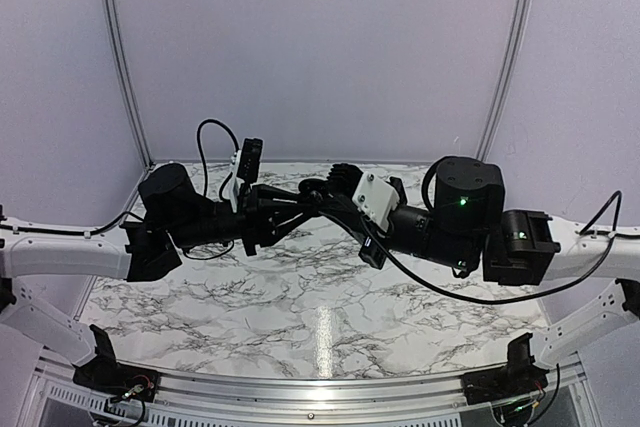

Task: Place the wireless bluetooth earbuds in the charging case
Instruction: Adjust the left earbud in the left side groove of the charging case.

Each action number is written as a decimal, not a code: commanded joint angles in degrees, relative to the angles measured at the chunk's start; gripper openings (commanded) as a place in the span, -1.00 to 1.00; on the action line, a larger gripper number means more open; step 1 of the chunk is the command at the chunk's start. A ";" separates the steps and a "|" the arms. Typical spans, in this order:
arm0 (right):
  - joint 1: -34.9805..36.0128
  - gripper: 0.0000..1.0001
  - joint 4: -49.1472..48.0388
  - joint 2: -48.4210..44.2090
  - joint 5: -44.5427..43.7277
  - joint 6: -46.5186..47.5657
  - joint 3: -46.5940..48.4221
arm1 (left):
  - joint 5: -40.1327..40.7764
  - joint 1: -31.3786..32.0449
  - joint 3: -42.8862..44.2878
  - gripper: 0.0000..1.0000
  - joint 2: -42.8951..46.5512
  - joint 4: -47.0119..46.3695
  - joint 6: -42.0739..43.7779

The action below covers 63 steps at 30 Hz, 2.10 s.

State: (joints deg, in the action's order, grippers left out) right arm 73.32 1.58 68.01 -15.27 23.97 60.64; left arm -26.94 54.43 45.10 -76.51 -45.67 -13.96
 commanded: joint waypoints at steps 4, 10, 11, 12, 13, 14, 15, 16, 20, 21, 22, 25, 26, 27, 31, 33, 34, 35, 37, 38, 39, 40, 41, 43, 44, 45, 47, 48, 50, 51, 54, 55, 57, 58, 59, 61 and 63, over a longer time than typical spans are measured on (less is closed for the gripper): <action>-0.31 -0.76 -0.75 1.10 1.20 -0.46 2.89 | 0.13 -0.20 1.08 -1.00 -0.85 -2.41 -0.05; -0.36 -0.78 -0.79 1.75 0.59 -0.42 2.99 | 0.21 -0.21 1.35 -1.00 -1.01 -2.41 -0.03; -0.40 -0.78 -0.78 1.79 0.33 -0.49 2.99 | 0.22 -0.21 1.35 -1.00 -1.09 -2.41 -0.02; -0.32 -0.78 -0.81 1.91 0.11 -0.57 3.07 | 0.15 -0.21 1.38 -1.00 -1.12 -2.41 -0.02; -0.32 -0.78 -0.95 2.03 -0.43 -0.73 3.14 | 0.15 -0.21 1.40 -1.00 -1.10 -2.41 0.01; -0.31 -0.78 -0.97 2.11 -0.61 -0.75 3.24 | 0.17 -0.21 1.46 -1.00 -1.14 -2.41 0.05; -0.32 -0.79 -1.05 2.11 -0.85 -0.83 3.23 | 0.16 -0.21 1.50 -1.00 -1.18 -2.41 0.07; -0.32 -0.79 -1.04 2.03 -0.98 -0.85 3.25 | 0.14 -0.21 1.53 -1.00 -1.29 -2.41 0.15; -0.28 -0.79 -1.06 2.12 -0.61 -1.19 3.50 | 0.00 -0.21 1.64 -1.00 -1.58 -2.41 0.26; -0.28 -0.78 -1.06 2.19 -0.45 -1.19 3.58 | 0.04 -0.21 1.70 -1.00 -1.69 -2.41 0.32; -0.31 -0.79 -1.01 2.28 -0.19 -1.20 3.69 | -0.06 -0.16 1.74 -1.00 -1.83 -2.41 0.41; -0.37 -0.79 -1.06 2.54 0.82 -1.20 3.85 | -0.28 -0.12 1.66 -1.00 -1.97 -2.41 0.66; -0.33 -0.79 -1.00 2.59 0.97 -1.16 3.87 | -0.37 -0.12 1.66 -1.00 -1.98 -2.41 0.66; -0.31 -0.79 -1.05 2.77 1.07 -1.19 3.94 | -0.45 -0.12 1.65 -1.00 -2.00 -2.41 0.76; -0.35 -0.79 -1.06 3.33 0.72 -1.20 4.09 | -0.40 -0.04 1.53 -1.00 -2.03 -2.32 0.82; -0.37 -0.79 -1.06 3.57 0.32 -1.20 4.13 | -0.37 -0.03 1.43 -1.00 -1.87 -2.32 1.01; -0.35 -0.79 -1.05 3.66 0.03 -1.25 4.20 | -0.32 -0.01 1.40 -1.00 -1.81 -2.32 0.97; -0.36 -0.80 -1.06 3.77 -0.28 -1.28 4.28 | -0.23 -0.03 1.32 -1.00 -1.78 -2.24 1.10; -0.36 -0.80 -0.97 4.05 -0.89 -1.44 4.55 | -0.19 -0.03 1.34 -1.00 -1.74 -2.15 1.19; -0.35 -0.80 -0.97 4.18 -1.12 -1.53 4.69 | -0.11 0.01 1.34 -1.00 -1.75 -2.14 1.21; -0.32 -0.80 -0.97 4.23 -1.43 -1.65 4.81 | 0.04 0.05 1.34 -1.00 -1.74 -2.07 1.29; -0.36 -0.80 -1.05 4.31 -1.50 -1.72 4.90 | 0.16 0.06 1.35 -1.00 -1.72 -2.01 1.39; -0.33 -0.80 -1.06 4.32 -1.48 -1.75 4.92 | 0.28 0.06 1.39 -1.00 -1.79 -1.97 1.45; -0.29 -0.80 -1.06 4.33 -1.37 -1.87 4.99 | 0.75 0.14 1.44 -1.00 -1.90 -1.69 1.69; -0.34 -0.80 -1.06 4.37 -1.36 -2.02 5.09 | 0.89 0.19 1.40 -1.00 -1.97 -1.58 1.92; -0.32 -0.80 -1.06 4.41 -1.16 -2.14 5.15 | 0.93 0.23 1.44 -1.00 -1.99 -1.49 2.11; -0.34 -0.80 -1.06 4.45 -0.80 -2.37 5.14 | 1.21 0.32 1.51 -1.00 -2.13 -1.13 2.49; -0.34 -0.80 -1.06 4.62 -0.82 -2.40 5.18 | 1.31 0.39 1.56 -1.00 -2.21 -0.91 2.63; -0.35 -0.80 -1.06 4.91 -1.07 -2.43 5.27 | 1.52 0.54 1.71 -1.00 -2.26 -0.55 3.01; -0.30 -0.80 -1.06 5.05 -1.30 -2.50 5.32 | 1.72 0.58 1.74 -1.00 -2.28 -0.30 3.19; -0.32 -0.80 -1.05 5.52 -1.47 -2.85 5.75 | 2.68 0.84 2.01 -1.00 -2.39 0.55 3.81; -0.35 -0.80 -1.06 5.67 -1.51 -2.98 5.86 | 2.85 0.91 2.08 -1.00 -2.36 0.93 3.99; -0.33 -0.80 -1.06 5.89 -1.79 -3.12 5.97 | 3.27 1.02 2.14 -1.00 -2.36 1.37 4.35; -0.35 -0.81 -1.06 5.91 -1.88 -3.16 5.93 | 3.55 1.02 2.10 -1.00 -2.29 1.56 4.52; -0.37 -0.81 -1.06 5.91 -2.17 -3.14 5.90 | 3.76 1.07 2.06 -1.00 -2.26 1.75 4.73; -0.41 -0.81 -1.06 5.99 -2.68 -3.29 5.80 | 3.97 1.16 2.14 -1.00 -2.22 2.17 5.09; -0.39 -0.81 -1.05 6.12 -2.82 -3.39 5.95 | 4.29 1.28 2.14 -1.00 -2.20 2.76 5.69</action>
State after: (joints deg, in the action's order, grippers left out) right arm 73.32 1.34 73.82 -16.53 21.89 63.96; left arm -23.53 55.20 45.23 -78.46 -44.42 -10.09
